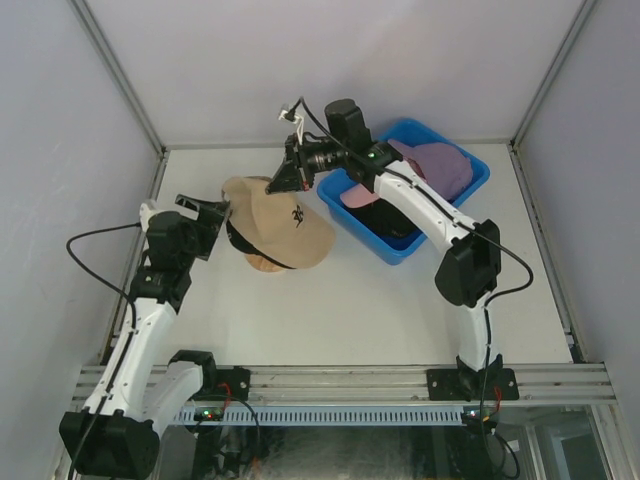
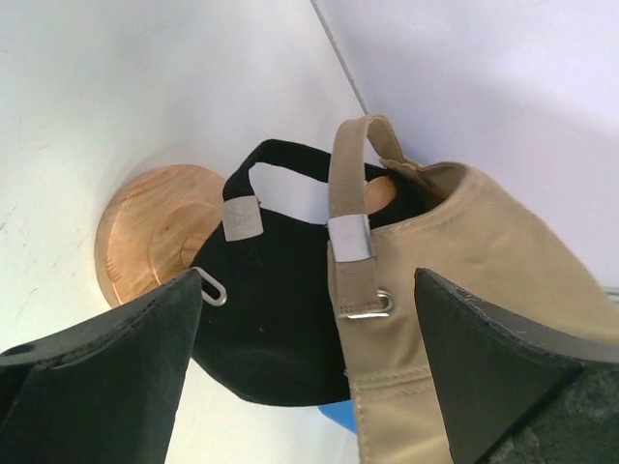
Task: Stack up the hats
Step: Stack the hat on the hat.
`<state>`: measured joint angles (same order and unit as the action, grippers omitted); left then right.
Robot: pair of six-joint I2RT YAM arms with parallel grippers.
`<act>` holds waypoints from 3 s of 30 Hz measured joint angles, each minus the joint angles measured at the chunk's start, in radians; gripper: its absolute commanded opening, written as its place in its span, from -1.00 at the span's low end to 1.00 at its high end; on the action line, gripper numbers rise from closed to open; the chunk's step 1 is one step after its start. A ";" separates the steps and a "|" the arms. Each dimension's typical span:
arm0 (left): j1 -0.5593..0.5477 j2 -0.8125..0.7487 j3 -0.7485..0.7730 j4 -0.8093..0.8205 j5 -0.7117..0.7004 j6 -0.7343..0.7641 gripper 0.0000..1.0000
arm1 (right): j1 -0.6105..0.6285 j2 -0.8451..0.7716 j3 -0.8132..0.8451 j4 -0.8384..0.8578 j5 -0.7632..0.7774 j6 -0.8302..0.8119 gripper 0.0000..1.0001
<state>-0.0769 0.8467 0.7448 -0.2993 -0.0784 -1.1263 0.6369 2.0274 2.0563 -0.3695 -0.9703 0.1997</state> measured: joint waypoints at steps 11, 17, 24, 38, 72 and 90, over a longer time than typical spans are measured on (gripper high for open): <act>0.001 0.016 -0.027 0.045 -0.026 -0.016 0.84 | -0.013 0.085 0.067 -0.033 -0.026 -0.021 -1.00; 0.001 0.032 -0.033 0.046 -0.036 -0.016 0.84 | -0.011 0.101 0.090 -0.055 -0.027 -0.036 -1.00; 0.002 0.064 -0.033 0.044 -0.055 -0.017 0.85 | -0.003 0.103 0.101 -0.105 -0.008 -0.087 -1.00; 0.002 0.147 -0.032 0.043 -0.077 -0.054 0.78 | 0.015 0.093 0.047 -0.156 0.065 -0.172 -1.00; 0.002 0.035 -0.032 -0.073 -0.074 -0.051 0.46 | 0.011 -0.007 -0.140 -0.026 0.291 -0.008 -0.12; 0.002 0.008 -0.032 -0.096 -0.074 -0.048 0.42 | 0.010 -0.067 -0.180 -0.054 0.394 0.050 0.10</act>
<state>-0.0753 0.8543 0.7124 -0.3950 -0.1528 -1.1744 0.6468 1.9606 1.8767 -0.4236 -0.5758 0.2493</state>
